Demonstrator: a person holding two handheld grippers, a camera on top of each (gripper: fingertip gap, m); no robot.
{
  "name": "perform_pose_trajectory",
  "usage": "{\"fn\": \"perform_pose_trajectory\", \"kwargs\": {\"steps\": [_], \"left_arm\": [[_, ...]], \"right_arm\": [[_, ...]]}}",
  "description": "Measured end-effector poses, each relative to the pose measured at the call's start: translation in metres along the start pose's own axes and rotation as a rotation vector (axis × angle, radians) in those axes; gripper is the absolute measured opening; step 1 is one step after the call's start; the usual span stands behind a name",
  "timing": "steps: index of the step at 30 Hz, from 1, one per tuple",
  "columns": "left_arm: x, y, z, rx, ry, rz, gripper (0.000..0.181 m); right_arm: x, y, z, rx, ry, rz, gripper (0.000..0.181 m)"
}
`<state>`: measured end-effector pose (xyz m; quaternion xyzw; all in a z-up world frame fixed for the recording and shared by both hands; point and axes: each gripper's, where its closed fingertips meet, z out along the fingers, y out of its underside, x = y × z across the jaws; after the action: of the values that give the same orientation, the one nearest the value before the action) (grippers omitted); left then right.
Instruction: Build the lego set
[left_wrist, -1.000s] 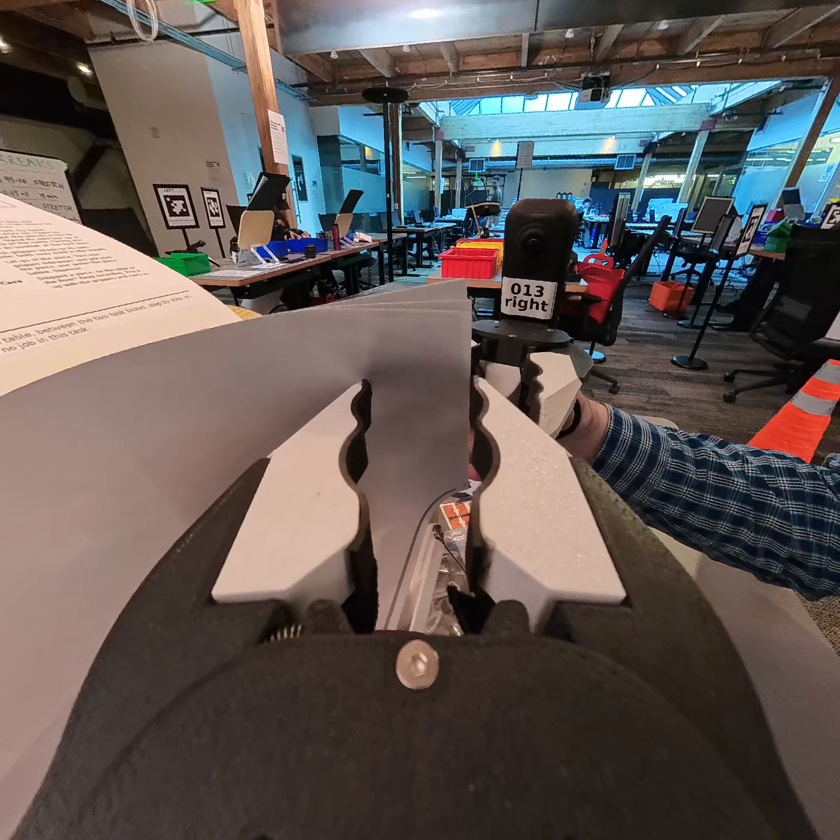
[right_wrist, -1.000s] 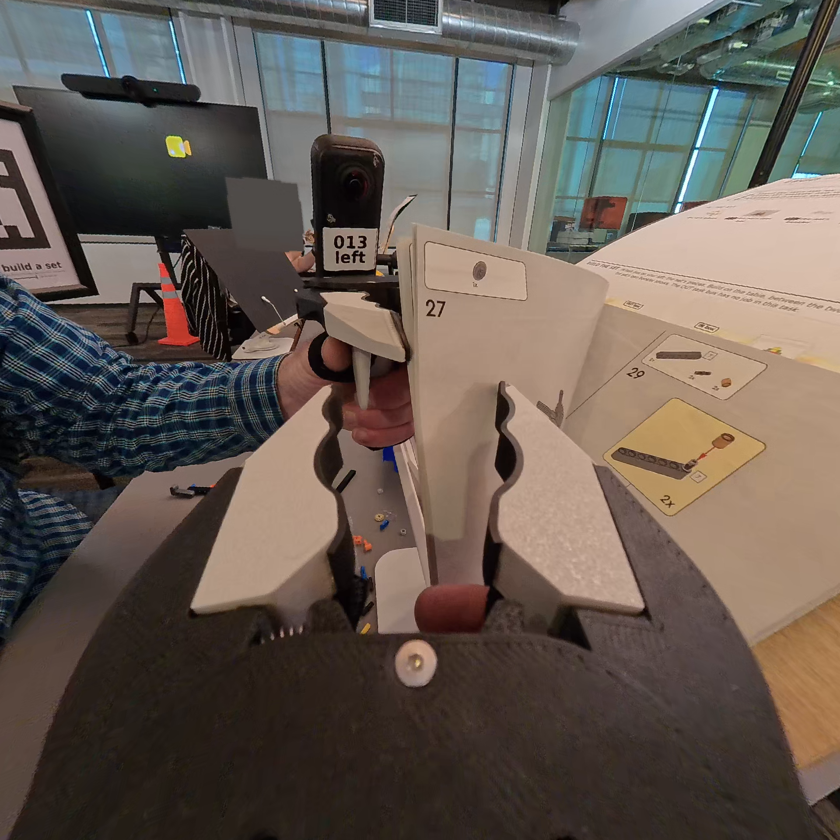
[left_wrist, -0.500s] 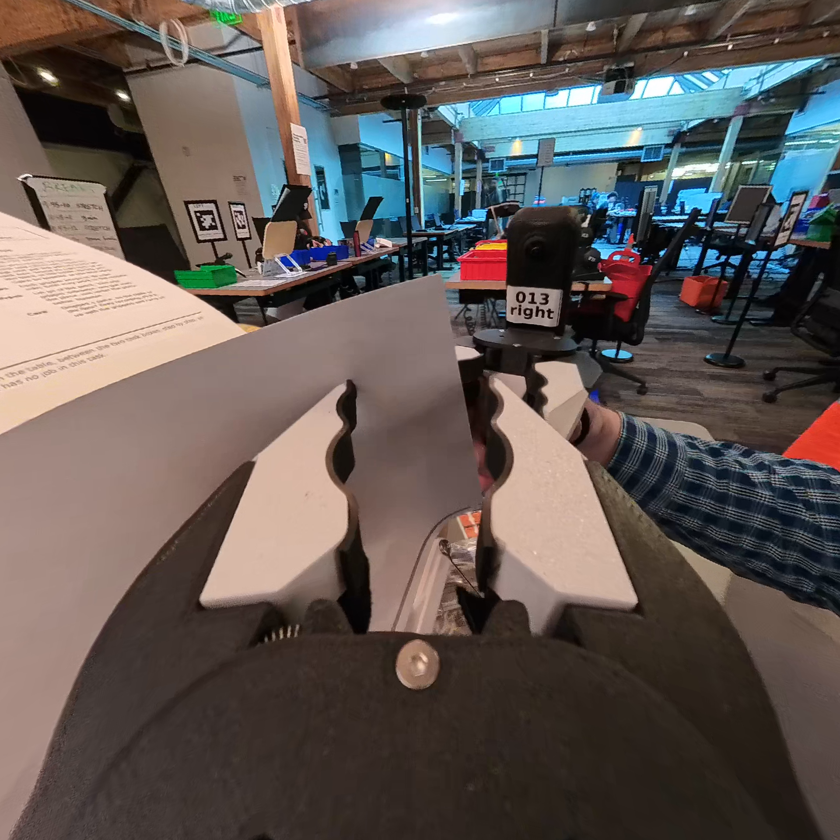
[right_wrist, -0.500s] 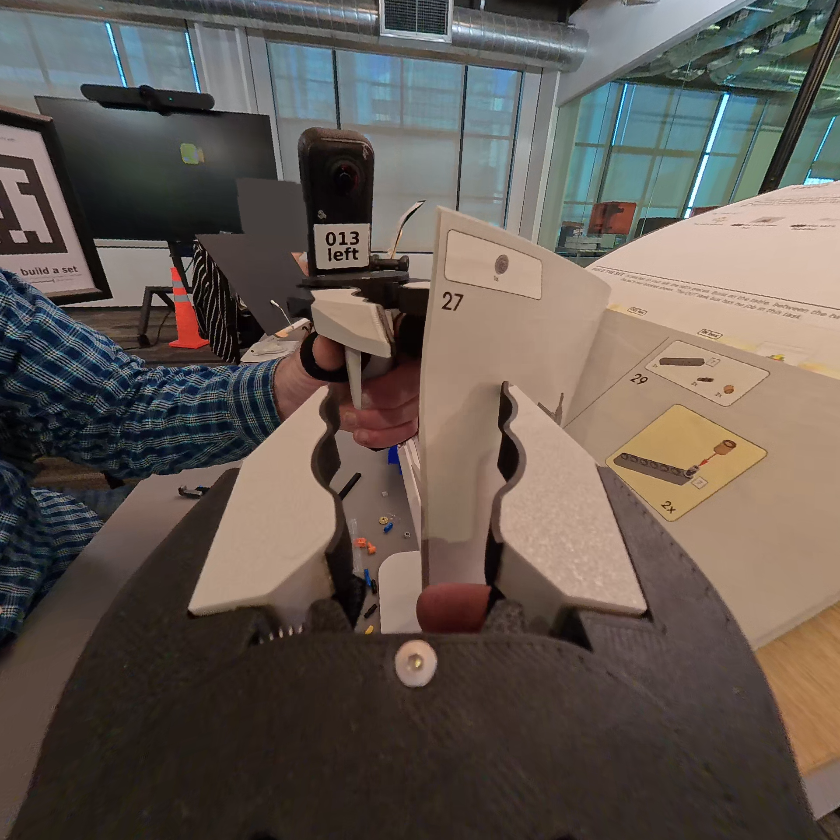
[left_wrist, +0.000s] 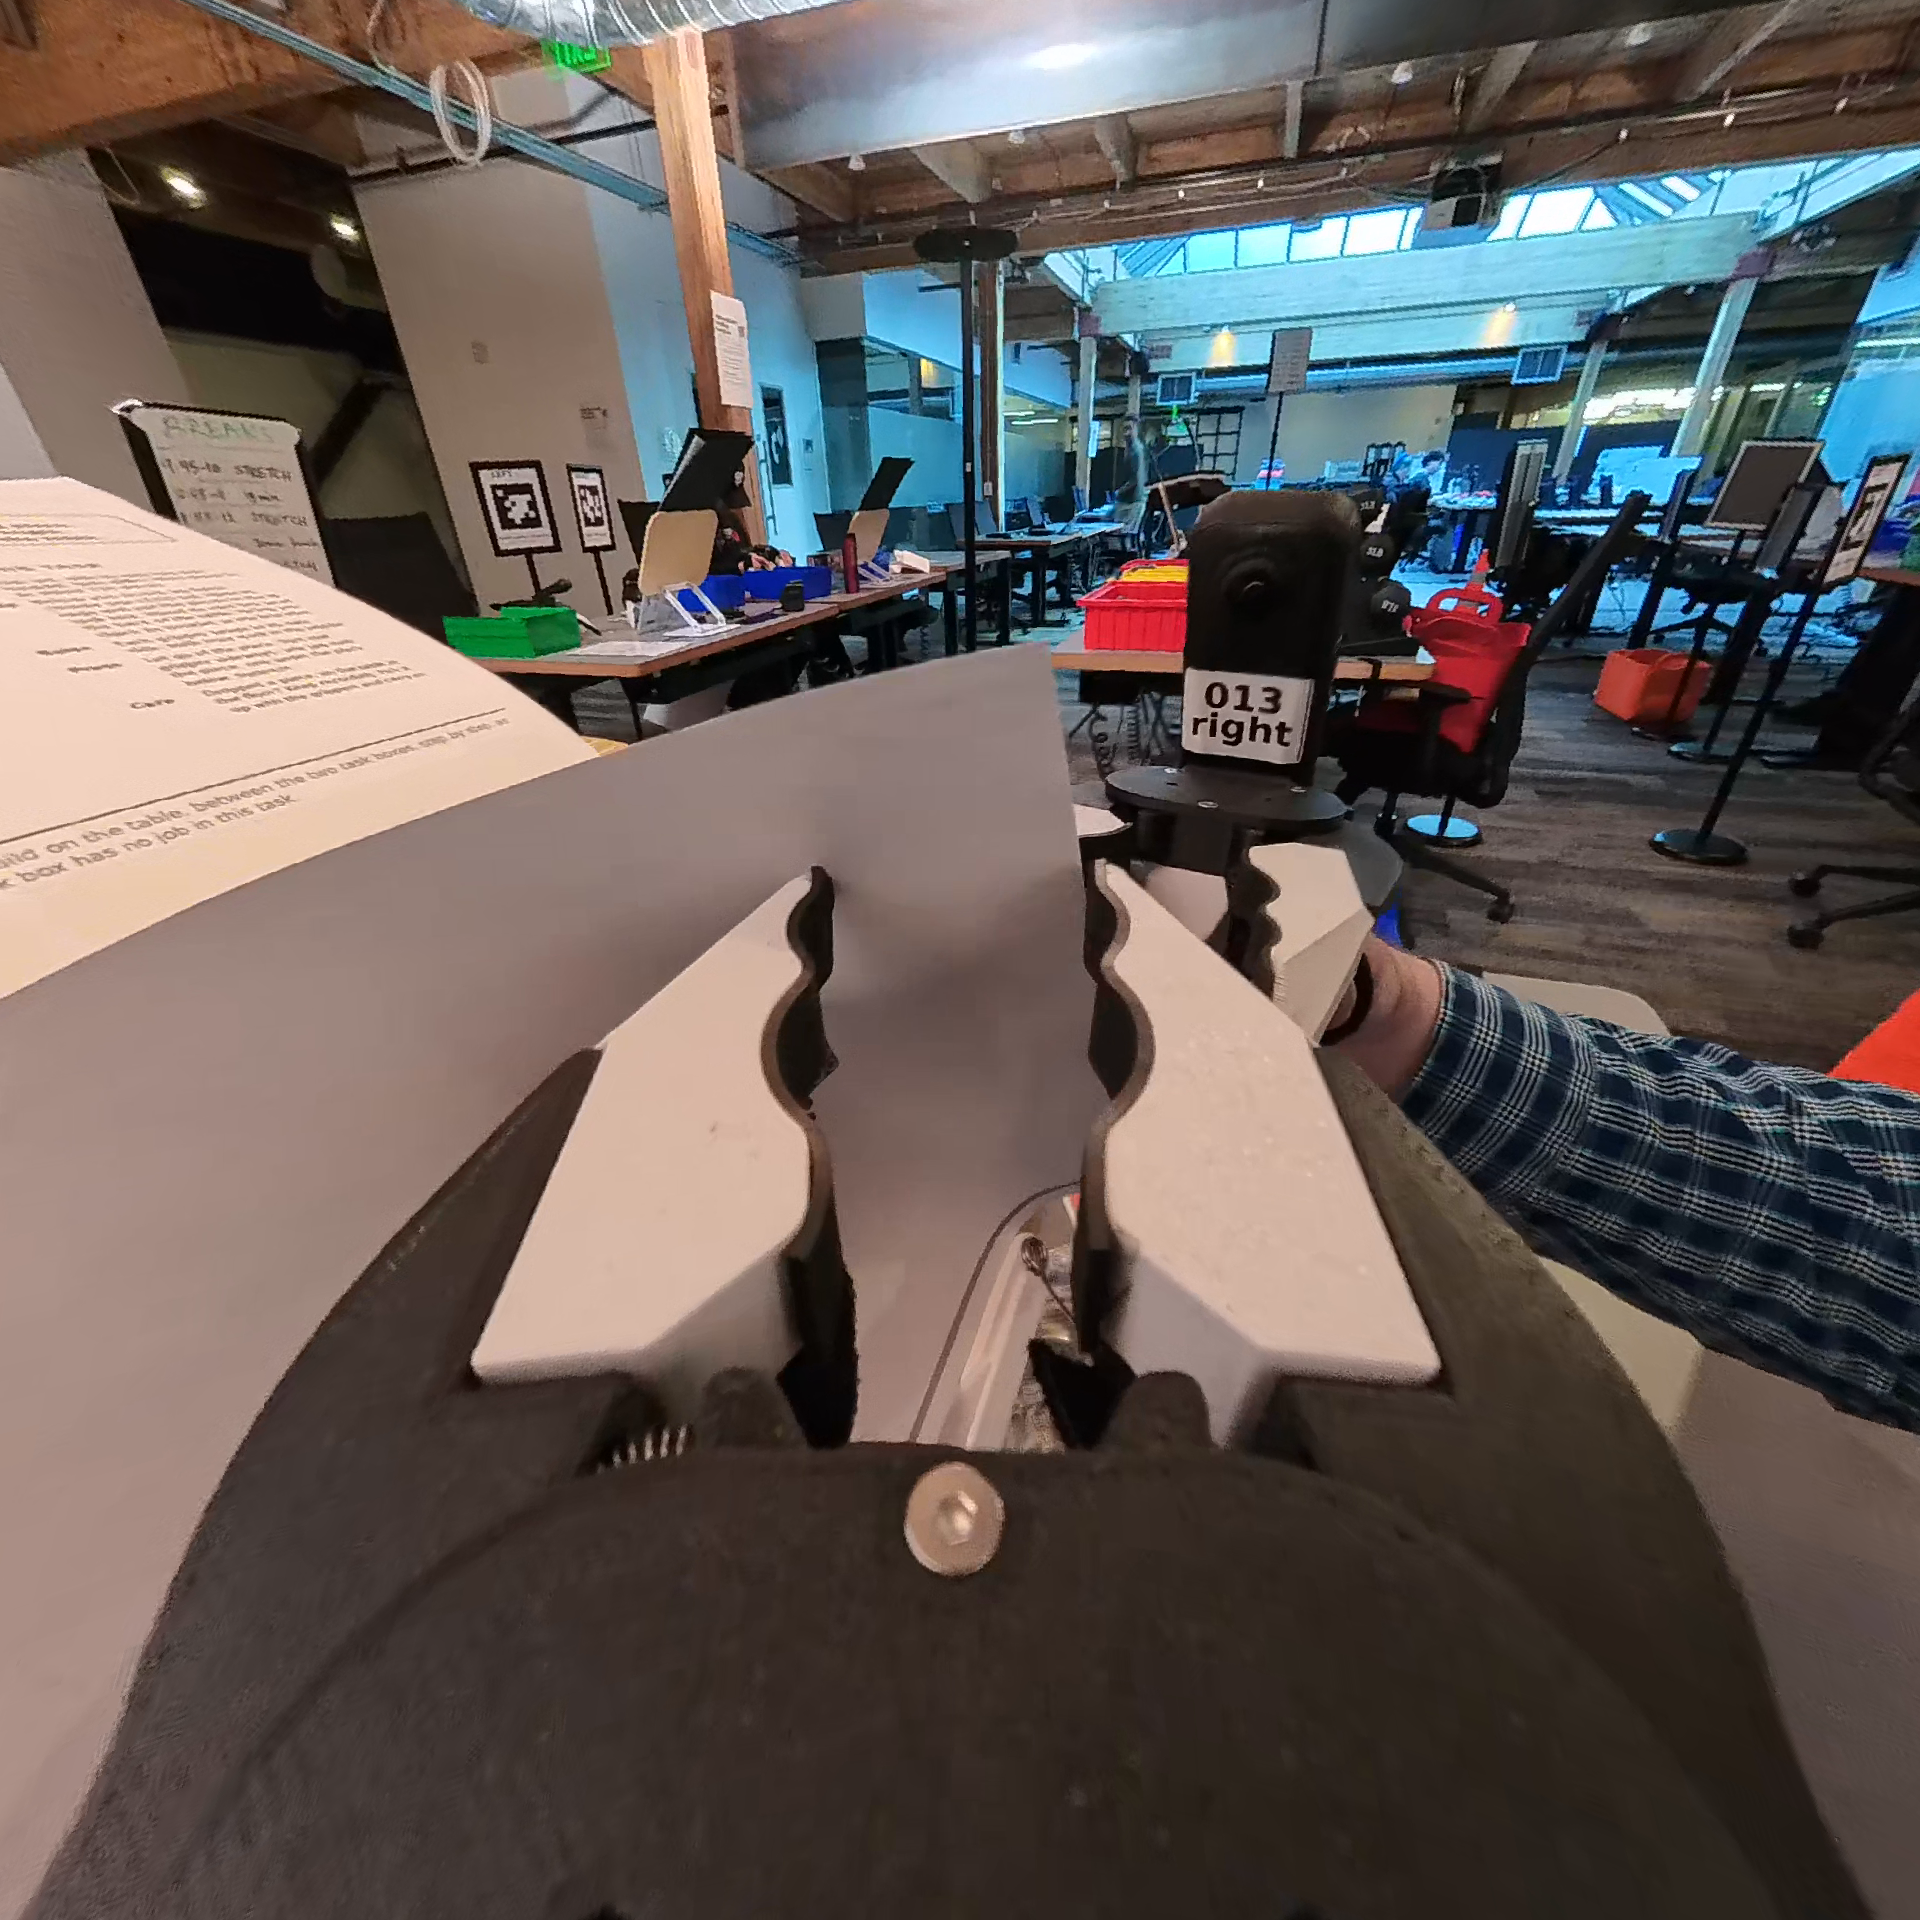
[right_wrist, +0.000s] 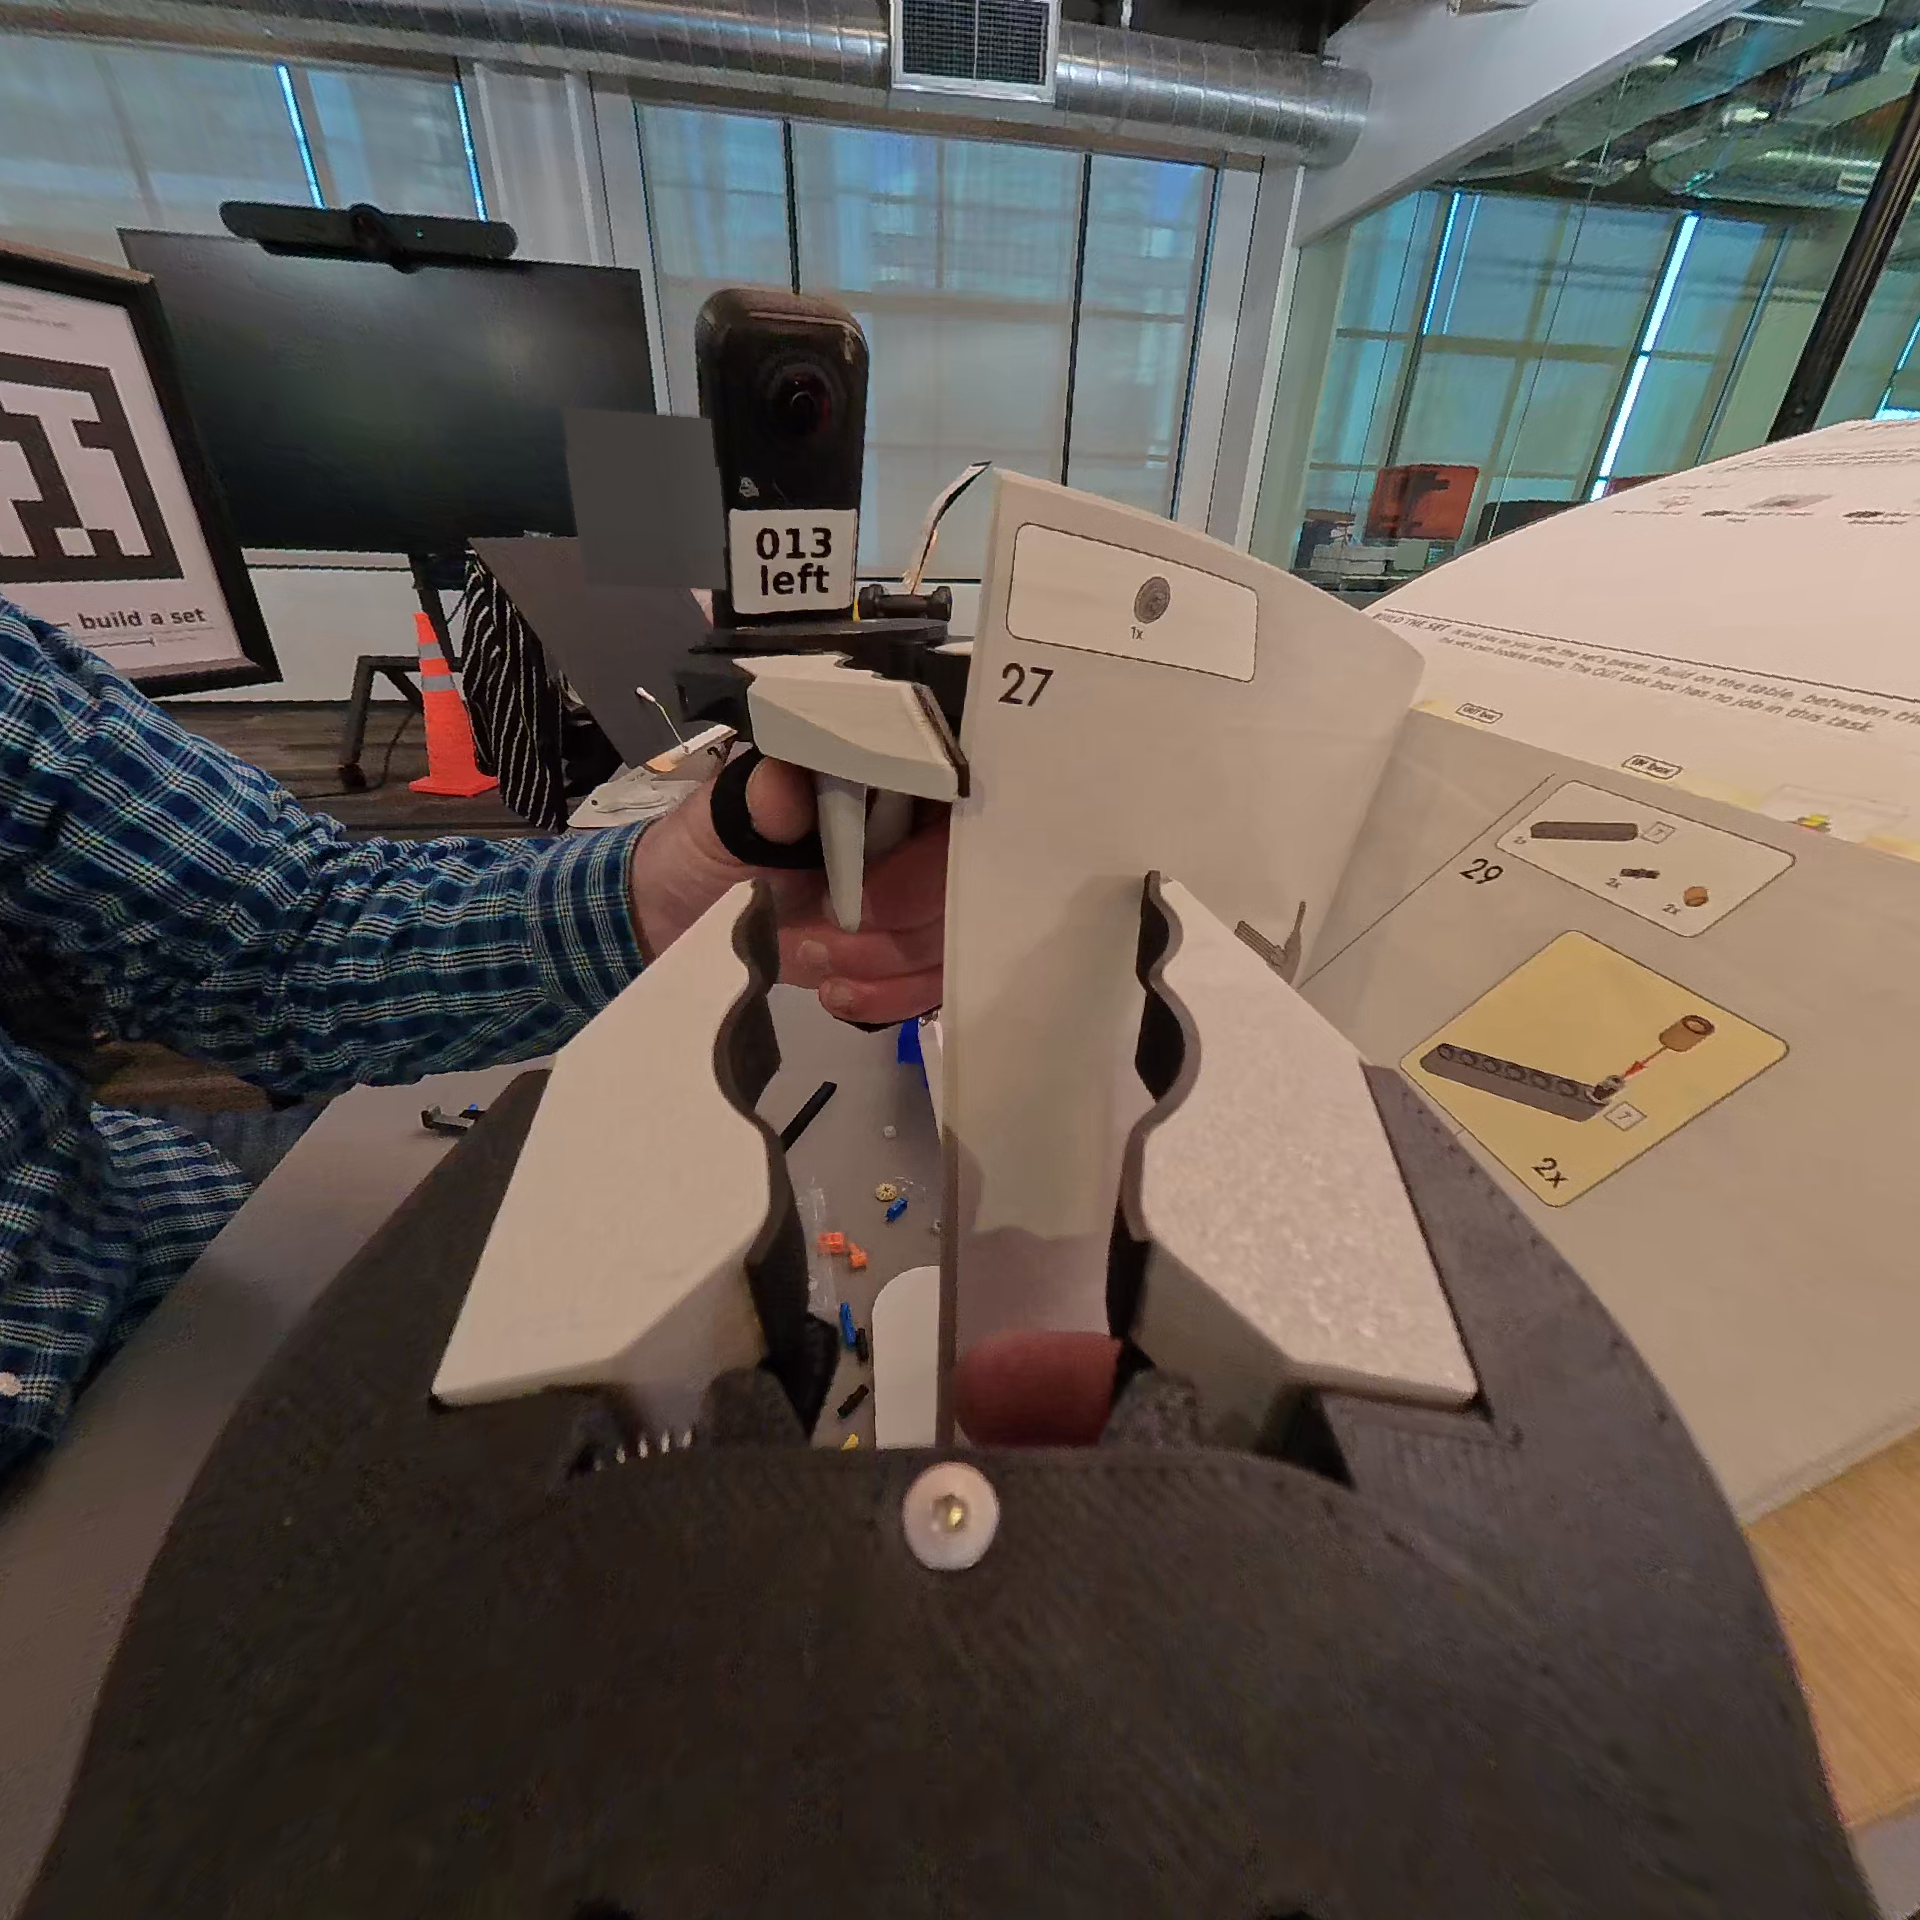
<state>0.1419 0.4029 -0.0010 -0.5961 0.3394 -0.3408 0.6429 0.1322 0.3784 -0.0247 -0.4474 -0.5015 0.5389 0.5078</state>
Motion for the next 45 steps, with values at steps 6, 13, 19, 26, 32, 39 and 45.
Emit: {"fn": "perform_pose_trajectory", "kwargs": {"steps": [6,13,19,26,32,39,45], "left_arm": [[0.0002,-0.0011,-0.0009,0.028,0.032,-0.026,0.047],[-0.0004,0.0,-0.0013,0.052,0.046,-0.048,0.045],[0.0,-0.001,-0.001,0.072,0.069,-0.067,0.045],[0.0003,-0.0003,-0.0013,0.084,0.087,-0.079,0.045],[-0.001,0.0007,-0.0002,0.08,0.081,-0.079,0.044],[0.0005,0.0005,-0.0002,0.074,0.083,-0.074,0.041],[0.0005,-0.0004,-0.0011,0.084,0.097,-0.091,0.038]], "right_arm": [[0.0,-0.0001,0.0001,0.003,-0.006,0.002,0.069],[0.0006,0.0006,-0.001,0.012,-0.012,0.011,0.069],[0.0008,-0.0002,-0.0019,0.021,-0.019,0.016,0.069],[0.0014,0.0001,-0.0029,0.029,-0.027,0.025,0.068],[0.0022,0.0011,-0.0034,0.027,-0.026,0.027,0.069],[0.0025,0.001,-0.0038,0.03,-0.029,0.03,0.07],[0.0025,0.0007,-0.0037,0.034,-0.035,0.034,0.07]]}}
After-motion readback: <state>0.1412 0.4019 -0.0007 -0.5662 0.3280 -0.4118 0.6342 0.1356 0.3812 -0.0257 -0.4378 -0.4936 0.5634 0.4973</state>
